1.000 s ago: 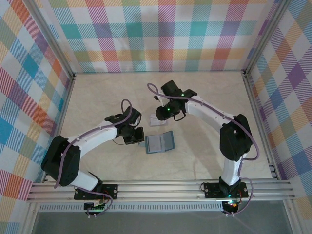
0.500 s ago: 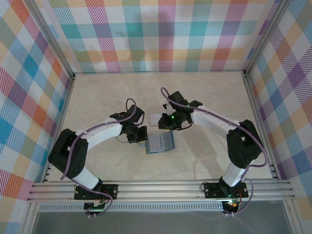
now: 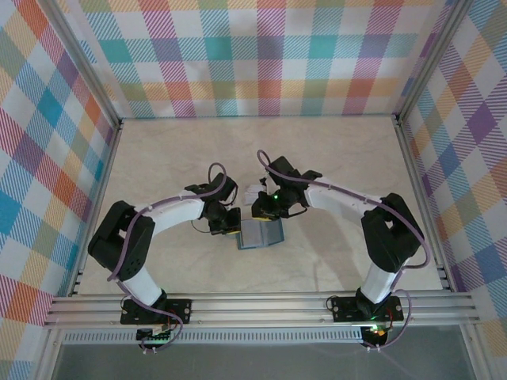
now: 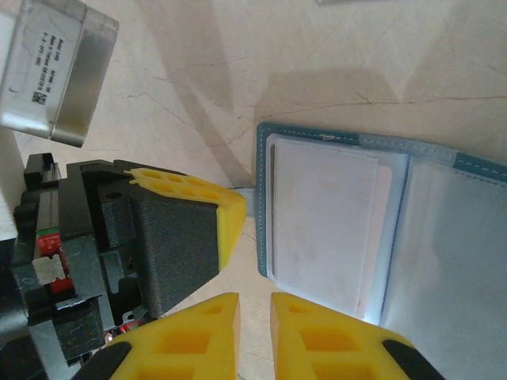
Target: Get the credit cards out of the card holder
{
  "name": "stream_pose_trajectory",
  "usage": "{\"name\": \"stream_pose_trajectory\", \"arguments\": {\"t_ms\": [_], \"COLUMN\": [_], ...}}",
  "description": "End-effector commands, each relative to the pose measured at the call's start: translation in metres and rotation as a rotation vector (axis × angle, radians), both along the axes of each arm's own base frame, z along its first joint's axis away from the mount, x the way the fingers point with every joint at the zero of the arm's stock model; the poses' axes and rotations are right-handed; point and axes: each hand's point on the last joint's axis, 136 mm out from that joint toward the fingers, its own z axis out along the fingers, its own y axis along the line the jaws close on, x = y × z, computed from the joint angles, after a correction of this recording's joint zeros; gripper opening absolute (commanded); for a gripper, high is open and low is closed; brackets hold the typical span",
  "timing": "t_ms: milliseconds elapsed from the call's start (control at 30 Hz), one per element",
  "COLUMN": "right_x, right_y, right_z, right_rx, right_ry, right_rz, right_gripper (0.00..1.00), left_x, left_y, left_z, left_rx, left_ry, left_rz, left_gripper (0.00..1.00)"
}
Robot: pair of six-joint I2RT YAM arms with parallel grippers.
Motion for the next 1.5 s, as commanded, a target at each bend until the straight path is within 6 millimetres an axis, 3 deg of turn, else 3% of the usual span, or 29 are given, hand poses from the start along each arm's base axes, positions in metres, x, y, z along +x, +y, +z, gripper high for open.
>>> {"name": "stream_pose_trajectory", "arguments": {"t_ms": [0,800,1100,1467], "right_x": [-0.008,-0.023,-0.025,-0.028], "right_y": [0.010,0.051,0.033,0.012], "right_z": [-0.009,-0.060,-0.076,-0.072], "right_rx": [0.005,-0.030,-0.148,-0.316], "right_ry": [0.052,0.181,0.187,0.152], "right_rz": [0.011,0.056,0.046,0.066], "right_gripper": [0.20,0.16,0.17,0.25], "left_x": [-0.007,-0.019,-0.020,-0.019], "left_y": [0.004,0.018,0.019,0.018], "left_z": [-0.013,-0.032,-0.030,-0.028], "left_rx": [0.034,0.094,0.095,0.092], "left_ry": [0.019,0.054,0.052,0.050], "left_rz": [-0.016,-0.029,-0.028,-0.026], "left_gripper": [0.07,0.06,0.06,0.06]}}
